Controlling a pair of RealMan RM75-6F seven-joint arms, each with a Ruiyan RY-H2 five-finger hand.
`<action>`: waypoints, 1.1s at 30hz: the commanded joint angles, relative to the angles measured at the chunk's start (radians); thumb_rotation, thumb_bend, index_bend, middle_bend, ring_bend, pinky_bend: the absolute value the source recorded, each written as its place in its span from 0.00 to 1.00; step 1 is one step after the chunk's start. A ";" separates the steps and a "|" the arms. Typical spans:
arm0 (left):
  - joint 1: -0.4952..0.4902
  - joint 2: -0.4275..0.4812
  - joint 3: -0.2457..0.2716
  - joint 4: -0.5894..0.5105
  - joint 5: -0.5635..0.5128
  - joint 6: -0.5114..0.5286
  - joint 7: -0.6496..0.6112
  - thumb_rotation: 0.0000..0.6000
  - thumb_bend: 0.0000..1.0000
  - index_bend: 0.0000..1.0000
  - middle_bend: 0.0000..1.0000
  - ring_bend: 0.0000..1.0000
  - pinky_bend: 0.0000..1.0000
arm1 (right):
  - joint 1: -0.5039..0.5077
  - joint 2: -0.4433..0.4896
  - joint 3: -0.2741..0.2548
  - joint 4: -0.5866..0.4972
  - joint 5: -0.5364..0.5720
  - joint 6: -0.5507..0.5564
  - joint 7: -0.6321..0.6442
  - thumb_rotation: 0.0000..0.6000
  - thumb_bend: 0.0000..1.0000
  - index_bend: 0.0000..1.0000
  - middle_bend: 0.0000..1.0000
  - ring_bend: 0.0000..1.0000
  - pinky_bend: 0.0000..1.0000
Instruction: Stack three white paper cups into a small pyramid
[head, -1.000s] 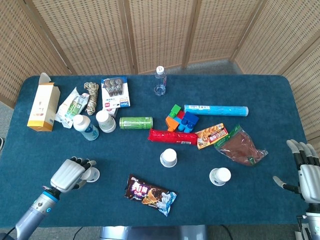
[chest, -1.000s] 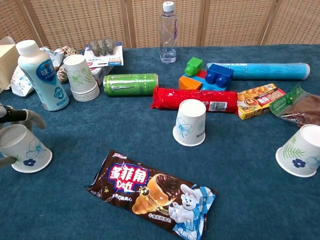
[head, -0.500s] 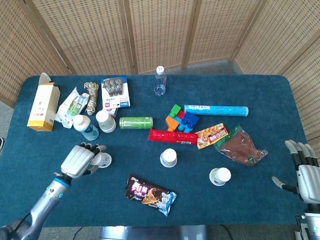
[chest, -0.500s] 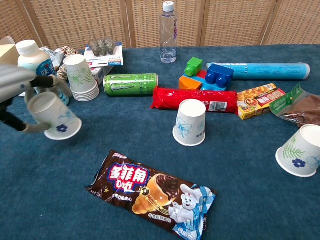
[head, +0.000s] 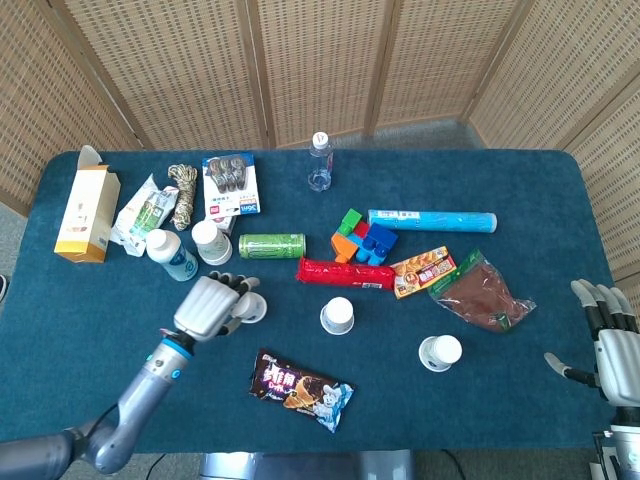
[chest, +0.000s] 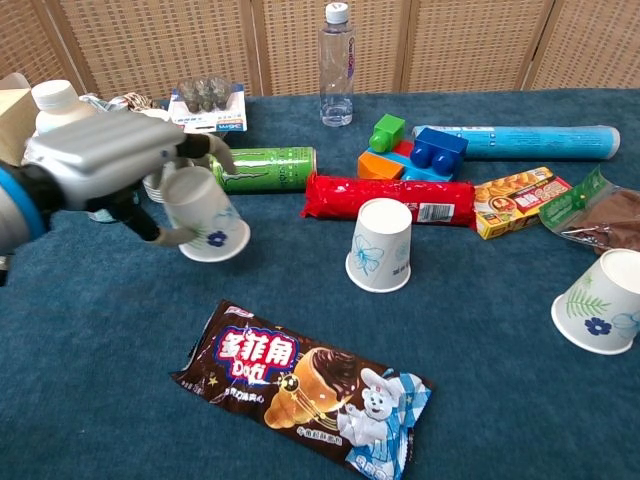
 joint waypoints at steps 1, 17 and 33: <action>-0.028 -0.048 -0.018 -0.002 -0.039 -0.013 0.033 1.00 0.32 0.24 0.42 0.40 0.47 | 0.000 0.000 0.000 0.000 0.001 0.000 0.002 1.00 0.16 0.01 0.00 0.00 0.00; -0.123 -0.216 -0.068 0.077 -0.194 0.000 0.185 1.00 0.32 0.21 0.40 0.38 0.45 | 0.001 0.007 0.002 0.005 0.007 -0.007 0.033 1.00 0.16 0.01 0.00 0.00 0.00; -0.198 -0.296 -0.097 0.103 -0.281 0.029 0.257 1.00 0.31 0.21 0.39 0.38 0.45 | 0.001 0.008 0.000 0.005 0.005 -0.010 0.042 1.00 0.16 0.01 0.00 0.00 0.00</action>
